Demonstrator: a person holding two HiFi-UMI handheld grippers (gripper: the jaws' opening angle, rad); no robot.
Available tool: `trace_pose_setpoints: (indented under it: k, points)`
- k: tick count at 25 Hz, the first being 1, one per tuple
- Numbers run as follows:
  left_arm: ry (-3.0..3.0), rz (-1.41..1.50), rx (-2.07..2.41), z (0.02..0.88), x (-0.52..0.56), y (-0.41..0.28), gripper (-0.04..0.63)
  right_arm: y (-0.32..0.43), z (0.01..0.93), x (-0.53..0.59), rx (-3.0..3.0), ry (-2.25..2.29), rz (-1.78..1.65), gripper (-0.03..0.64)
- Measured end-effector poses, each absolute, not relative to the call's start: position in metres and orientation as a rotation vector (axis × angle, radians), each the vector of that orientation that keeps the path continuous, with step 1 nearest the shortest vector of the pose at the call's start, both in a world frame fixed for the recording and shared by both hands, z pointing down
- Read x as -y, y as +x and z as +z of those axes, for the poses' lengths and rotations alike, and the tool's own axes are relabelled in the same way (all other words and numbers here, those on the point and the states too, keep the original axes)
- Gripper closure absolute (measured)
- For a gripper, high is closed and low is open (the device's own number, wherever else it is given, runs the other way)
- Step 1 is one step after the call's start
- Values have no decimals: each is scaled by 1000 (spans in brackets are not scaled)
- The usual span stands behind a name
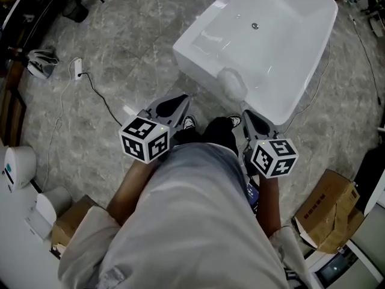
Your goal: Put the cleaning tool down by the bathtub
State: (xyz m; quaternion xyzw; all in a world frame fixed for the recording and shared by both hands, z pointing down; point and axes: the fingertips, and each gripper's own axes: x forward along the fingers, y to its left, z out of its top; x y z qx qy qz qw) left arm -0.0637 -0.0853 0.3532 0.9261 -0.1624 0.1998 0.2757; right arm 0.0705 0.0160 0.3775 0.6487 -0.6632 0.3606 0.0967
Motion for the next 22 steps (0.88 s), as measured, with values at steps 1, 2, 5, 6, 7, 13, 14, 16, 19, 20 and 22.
trace_pose_setpoints:
  k: [1, 2, 5, 6, 7, 13, 14, 16, 19, 20, 22]
  points:
    - [2494, 539, 443, 353, 85, -64, 591, 70, 377, -16, 1966, 1916, 1064, 606]
    - [2499, 543, 448, 353, 85, -65, 591, 71, 377, -16, 1966, 1913, 1062, 606]
    - [2502, 558, 451, 356, 83, -66, 591, 71, 380, -19, 1957, 1901, 1068, 606]
    - [2500, 562, 450, 357, 83, -66, 591, 71, 381, -20, 1950, 1897, 1073, 606]
    - [2499, 567, 451, 358, 84, -66, 591, 71, 383, -21, 1940, 1892, 1080, 606]
    - [2489, 602, 475, 363, 87, -68, 591, 70, 388, -23, 1885, 1874, 1090, 606]
    - [2487, 605, 474, 364, 86, -68, 591, 69, 389, -23, 1882, 1869, 1091, 606]
    - [2481, 612, 467, 366, 85, -68, 591, 68, 391, -25, 1874, 1855, 1091, 606]
    - [2474, 636, 458, 370, 83, -67, 591, 67, 394, -27, 1855, 1846, 1090, 606]
    - [2475, 650, 457, 372, 82, -67, 591, 67, 395, -27, 1850, 1846, 1089, 606]
    - [2479, 684, 455, 376, 81, -66, 591, 67, 397, -27, 1841, 1846, 1089, 605]
